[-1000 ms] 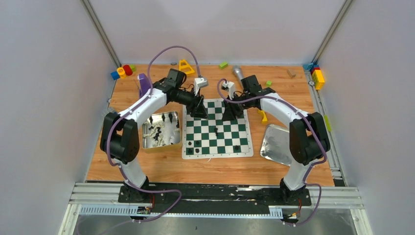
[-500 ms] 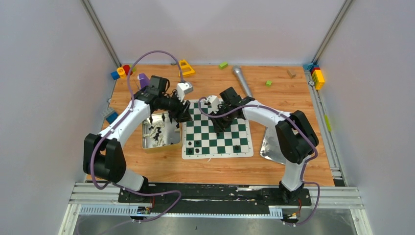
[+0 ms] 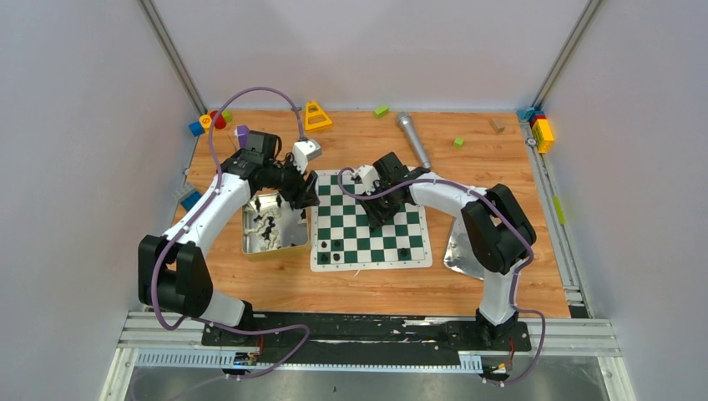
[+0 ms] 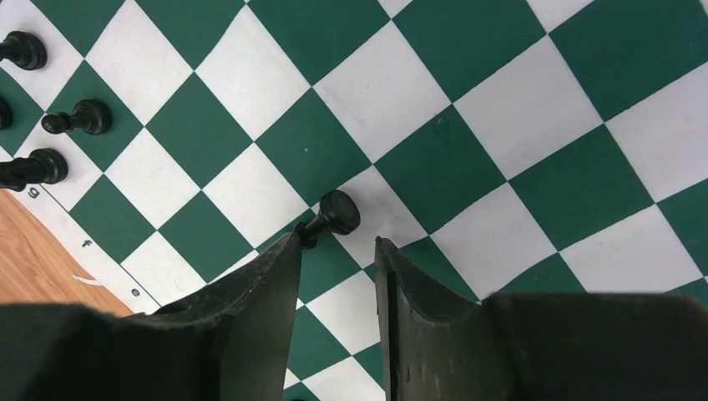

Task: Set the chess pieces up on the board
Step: Pick up the chess piece from the chessboard.

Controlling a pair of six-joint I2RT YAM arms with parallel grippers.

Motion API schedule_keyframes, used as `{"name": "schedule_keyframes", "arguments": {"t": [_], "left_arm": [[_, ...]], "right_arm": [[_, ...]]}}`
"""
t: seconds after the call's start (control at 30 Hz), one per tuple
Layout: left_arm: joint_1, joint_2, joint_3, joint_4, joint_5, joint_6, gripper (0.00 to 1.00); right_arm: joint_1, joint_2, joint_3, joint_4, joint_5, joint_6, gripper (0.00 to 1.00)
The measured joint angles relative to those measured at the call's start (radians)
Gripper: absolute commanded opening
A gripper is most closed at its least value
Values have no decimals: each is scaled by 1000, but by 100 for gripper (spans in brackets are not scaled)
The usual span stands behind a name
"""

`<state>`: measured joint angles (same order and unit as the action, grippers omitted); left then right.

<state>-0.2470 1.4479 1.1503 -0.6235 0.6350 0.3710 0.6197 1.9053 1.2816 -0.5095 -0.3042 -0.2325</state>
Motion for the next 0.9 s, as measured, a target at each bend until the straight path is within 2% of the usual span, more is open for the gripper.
{"name": "schedule_keyframes", "arguments": {"t": [0.9], "left_arm": [[0,0,-13,-13,-21,32,71]], "right_arm": [[58,14,-8,3,73,18,26]]}}
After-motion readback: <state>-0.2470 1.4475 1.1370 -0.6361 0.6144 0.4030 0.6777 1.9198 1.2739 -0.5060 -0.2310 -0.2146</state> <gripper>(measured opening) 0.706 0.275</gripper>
